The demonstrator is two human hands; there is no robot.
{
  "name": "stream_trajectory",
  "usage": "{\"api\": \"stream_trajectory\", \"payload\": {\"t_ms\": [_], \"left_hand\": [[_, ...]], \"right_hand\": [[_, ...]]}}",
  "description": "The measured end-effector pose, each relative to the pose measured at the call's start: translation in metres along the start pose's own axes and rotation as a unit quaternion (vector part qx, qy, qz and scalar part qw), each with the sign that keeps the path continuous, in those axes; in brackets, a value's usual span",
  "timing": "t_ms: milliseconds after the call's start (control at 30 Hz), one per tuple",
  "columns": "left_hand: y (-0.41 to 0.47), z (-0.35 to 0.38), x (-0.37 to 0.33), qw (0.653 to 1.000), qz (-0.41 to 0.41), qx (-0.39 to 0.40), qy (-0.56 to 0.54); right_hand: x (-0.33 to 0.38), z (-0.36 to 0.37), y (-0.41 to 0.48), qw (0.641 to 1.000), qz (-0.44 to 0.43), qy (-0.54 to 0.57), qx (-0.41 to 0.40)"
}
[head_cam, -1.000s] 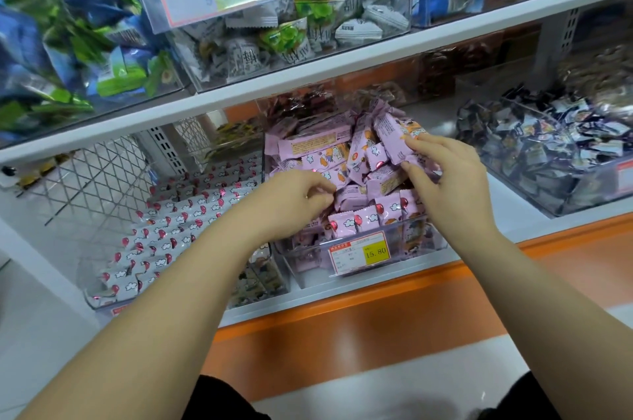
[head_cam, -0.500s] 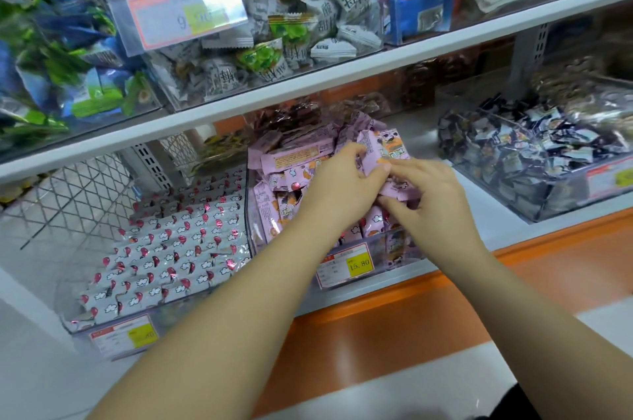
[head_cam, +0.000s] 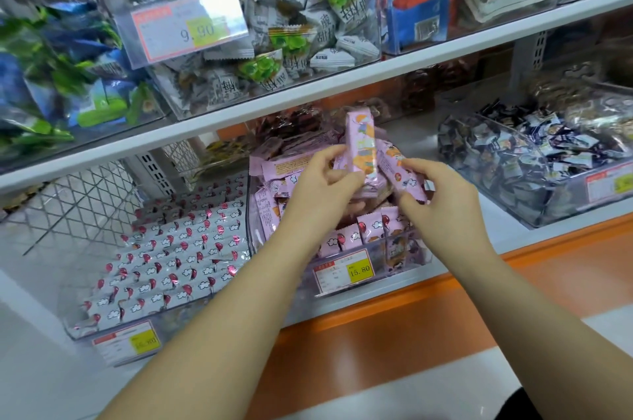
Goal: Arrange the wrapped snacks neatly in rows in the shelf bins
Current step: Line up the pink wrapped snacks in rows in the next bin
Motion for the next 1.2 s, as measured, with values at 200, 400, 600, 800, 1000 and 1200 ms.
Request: {"api": "stream_trajectory", "payload": {"t_ms": [200,400,600,800,1000,1200], "left_hand": [[-0.021,-0.053,-0.007,0.992,-0.025,-0.019,-0.125],[-0.033,-0.09,-0.01,0.998,0.018,-0.055,0.008],[-0.049,-0.101,-0.009,0.963,0.099,-0.062,0.243],[-0.062,-0.104,-0.003,0.897,0.131,-0.073,0.415],[-0.062,-0.112,0.004,0.867,0.156,-0.028,0.473],[-0.051,-0.113,0.015,0.798,0.157,0.029,0.581]], "right_hand": [[0.002,-0.001,0.0,0.999,0.012,0.022,-0.027],[0.024,-0.012,-0.008,0.985,-0.045,0.096,-0.139],[0.055,0.005,-0.018,0.983,-0.126,0.129,-0.043],[0.07,0.026,-0.022,0.977,-0.177,0.096,0.072],[0.07,0.047,-0.022,0.969,-0.101,0.132,0.183],[0.069,0.062,-0.019,0.958,-0.122,0.04,0.257]]}}
Point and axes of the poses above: each hand's wrist, its own y-axis towards the middle knuckle, its own z-axis out of the palm, x = y × z, the point moved 4 cm from there along y, towards the middle knuckle, and after that the axes turned 9 degrees about -y, right-handed, at the moved point
